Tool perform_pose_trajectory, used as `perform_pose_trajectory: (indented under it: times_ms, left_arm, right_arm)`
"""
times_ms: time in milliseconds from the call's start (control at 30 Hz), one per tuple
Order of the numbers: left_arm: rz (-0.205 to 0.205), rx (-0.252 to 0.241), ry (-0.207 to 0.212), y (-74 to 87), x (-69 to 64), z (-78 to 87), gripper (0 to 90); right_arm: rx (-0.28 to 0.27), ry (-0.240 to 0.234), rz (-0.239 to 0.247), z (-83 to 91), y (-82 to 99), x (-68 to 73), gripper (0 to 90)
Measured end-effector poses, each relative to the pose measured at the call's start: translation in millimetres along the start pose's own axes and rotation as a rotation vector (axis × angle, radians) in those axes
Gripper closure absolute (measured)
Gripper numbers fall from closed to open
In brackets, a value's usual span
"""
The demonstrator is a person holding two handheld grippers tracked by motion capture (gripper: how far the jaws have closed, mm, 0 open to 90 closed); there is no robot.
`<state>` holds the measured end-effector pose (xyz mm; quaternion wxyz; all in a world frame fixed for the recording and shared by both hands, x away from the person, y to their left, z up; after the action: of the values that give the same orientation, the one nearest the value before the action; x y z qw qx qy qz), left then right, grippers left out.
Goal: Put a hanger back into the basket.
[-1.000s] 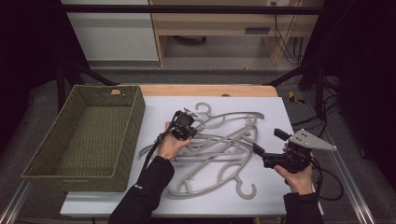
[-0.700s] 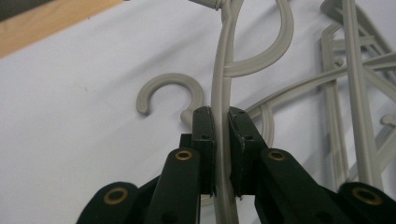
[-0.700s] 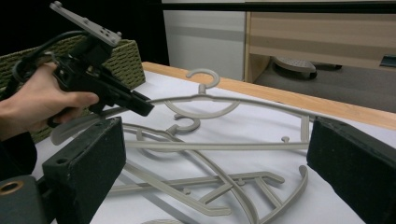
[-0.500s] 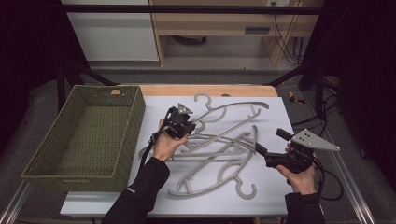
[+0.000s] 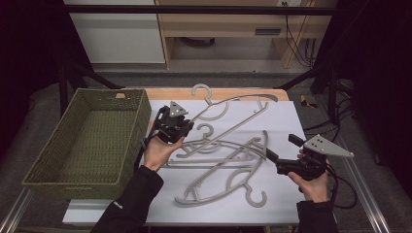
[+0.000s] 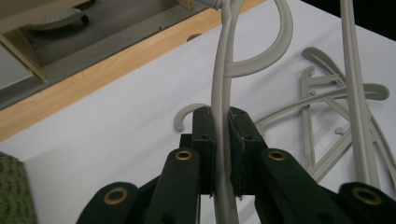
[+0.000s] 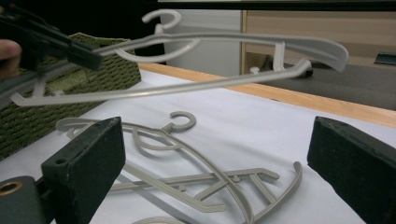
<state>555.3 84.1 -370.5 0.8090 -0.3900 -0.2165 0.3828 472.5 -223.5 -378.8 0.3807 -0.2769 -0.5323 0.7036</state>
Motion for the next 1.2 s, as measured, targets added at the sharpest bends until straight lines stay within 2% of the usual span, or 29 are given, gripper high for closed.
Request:
perform_pose_trajectory:
  times_ms: [300,400,433,467,567,833,867,933,967,1000,1200]
  left_arm:
    - [-0.035,-0.022,0.000,-1.0,7.1,36.9,82.1]
    - [-0.024,-0.042,-0.005,-1.4,11.0,45.3,82.1]
    - [-0.026,-0.042,-0.007,-1.4,16.5,52.4,82.1]
    - [-0.026,-0.042,-0.007,-1.4,16.5,52.4,82.1]
    - [-0.007,-0.064,-0.026,-3.6,30.7,66.7,82.1]
    - [-0.006,-0.083,-0.092,-5.9,61.1,91.6,82.1]
    - [-0.006,-0.083,-0.092,-5.9,61.1,91.6,82.1]
    - [-0.021,-0.075,-0.105,-3.6,71.8,99.9,82.1]
    - [-0.007,-0.086,-0.106,-3.3,73.9,101.3,82.1]
    - [-0.023,-0.072,-0.115,-1.2,77.8,104.1,82.1]
    - [-0.023,-0.057,-0.144,9.1,94.6,111.9,82.1]
  right_arm:
    - [0.013,0.005,0.006,-1.1,2.1,-0.4,4.0]
    - [0.009,0.006,0.004,-0.5,1.7,-0.6,3.9]
    - [0.006,0.008,0.004,-0.5,1.5,-0.8,3.7]
    - [0.010,0.009,0.004,-0.2,1.7,-0.9,3.6]
    - [0.010,0.011,0.004,-0.2,1.9,-1.3,3.6]
    - [0.014,0.010,0.003,-0.9,2.6,-1.3,3.6]
    - [0.016,0.014,0.004,-1.3,2.8,-1.3,3.5]
    - [0.014,0.012,0.006,-1.6,2.7,-1.0,3.5]
    - [0.016,0.013,0.004,-1.4,2.7,-1.0,3.5]
    - [0.015,0.013,0.003,-1.3,2.7,-1.2,3.3]
    - [0.013,0.012,0.007,-2.0,2.8,-1.0,2.7]
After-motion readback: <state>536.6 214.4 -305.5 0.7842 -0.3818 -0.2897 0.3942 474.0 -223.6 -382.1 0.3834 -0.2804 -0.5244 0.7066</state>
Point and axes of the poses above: each handheld gripper's, and its own axes: z roughly backward along the jaws, y roughly out of its underside, x roughly to its left, the point moved 7 cm from there along -z, roughly forward along the jaws, and after that the axes turned 4 degrees about z, right-handed, at the moved point
